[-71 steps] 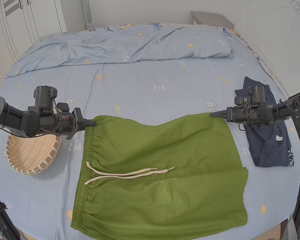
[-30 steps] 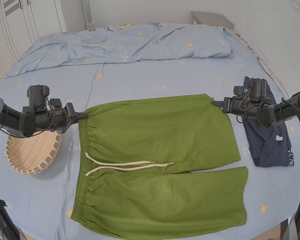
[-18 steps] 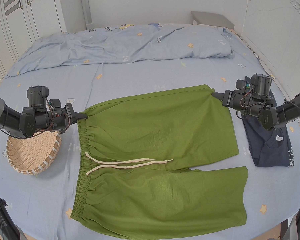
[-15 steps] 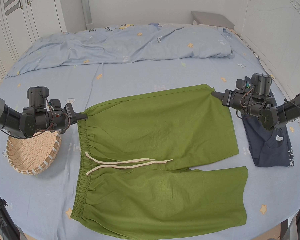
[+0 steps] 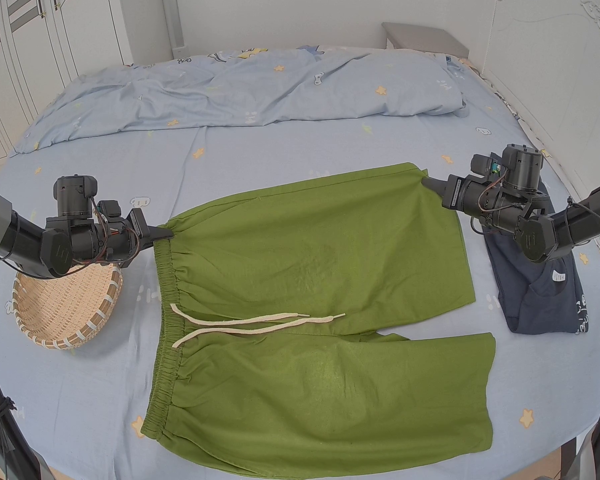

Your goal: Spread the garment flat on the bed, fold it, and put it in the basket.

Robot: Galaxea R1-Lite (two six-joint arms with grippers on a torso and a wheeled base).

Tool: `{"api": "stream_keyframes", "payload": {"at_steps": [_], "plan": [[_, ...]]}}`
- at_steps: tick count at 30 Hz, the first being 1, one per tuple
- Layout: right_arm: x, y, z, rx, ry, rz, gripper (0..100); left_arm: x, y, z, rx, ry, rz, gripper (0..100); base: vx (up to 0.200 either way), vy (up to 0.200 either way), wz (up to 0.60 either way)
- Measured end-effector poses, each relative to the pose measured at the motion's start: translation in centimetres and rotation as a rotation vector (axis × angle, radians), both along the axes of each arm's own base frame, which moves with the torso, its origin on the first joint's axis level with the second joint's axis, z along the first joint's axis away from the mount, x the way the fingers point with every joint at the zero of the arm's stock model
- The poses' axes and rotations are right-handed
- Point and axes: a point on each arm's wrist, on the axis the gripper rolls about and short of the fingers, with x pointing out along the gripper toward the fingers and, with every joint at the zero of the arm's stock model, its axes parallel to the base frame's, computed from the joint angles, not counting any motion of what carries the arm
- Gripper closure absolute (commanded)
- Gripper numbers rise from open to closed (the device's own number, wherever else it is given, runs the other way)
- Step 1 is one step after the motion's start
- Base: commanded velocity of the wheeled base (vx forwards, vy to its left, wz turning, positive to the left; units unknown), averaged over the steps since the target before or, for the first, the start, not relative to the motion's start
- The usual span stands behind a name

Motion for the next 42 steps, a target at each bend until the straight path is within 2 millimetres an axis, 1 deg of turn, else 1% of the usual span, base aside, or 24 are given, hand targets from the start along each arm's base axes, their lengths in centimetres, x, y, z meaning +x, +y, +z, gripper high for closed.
{"api": "stream_keyframes", "payload": {"at_steps": [1, 2, 12, 22, 26, 28, 31, 35, 39, 42], "plan": [[0.0, 0.1, 0.0, 0.0, 0.001, 0.001, 100, 0.0, 0.0, -0.1, 0.0, 0.002, 0.001, 0, 0.0, 0.0, 0.0], [0.0, 0.2, -0.1, 0.0, 0.002, 0.004, 0, 0.1, 0.0, -0.1, 0.0, 0.003, 0.001, 0, 0.0, 0.0, 0.0], [0.2, 0.8, -0.9, -0.006, 0.024, 0.019, 0, 0.4, -0.2, -0.5, 0.001, -0.008, -0.004, 0, 0.0, 0.0, 0.0], [0.7, -0.2, -0.5, 0.003, 0.013, -0.003, 0, 0.1, -0.5, -0.7, 0.0, 0.0, -0.011, 0, 0.0, 0.0, 0.0], [0.6, -0.8, -0.9, 0.021, 0.06, -0.021, 0, -0.5, -0.6, -0.5, -0.002, 0.006, -0.015, 0, 0.0, 0.0, 0.0], [0.1, -1.1, -1.3, 0.031, 0.11, -0.032, 0, -1.1, -0.7, -0.2, -0.004, 0.008, -0.017, 0, 0.0, 0.0, 0.0], [-1.2, -2.0, -1.8, 0.038, 0.193, -0.051, 0, -2.0, -0.9, 0.1, -0.005, 0.01, -0.024, 0, 0.0, 0.0, 0.0], [-3.8, -3.3, -2.8, 0.038, 0.302, -0.077, 0, -3.3, -1.4, 0.3, -0.007, 0.021, -0.036, 0, 0.0, 0.0, 0.0], [-7.6, -4.5, -4.3, 0.037, 0.427, -0.104, 0, -5.2, -2.1, 0.0, -0.008, 0.054, -0.058, 0, 0.0, 0.0, 0.0], [-10.4, -5.4, -5.4, 0.039, 0.509, -0.126, 0, -7.0, -3.1, -0.8, -0.011, 0.101, -0.085, 0, 0.0, 0.0, 0.0]]}}
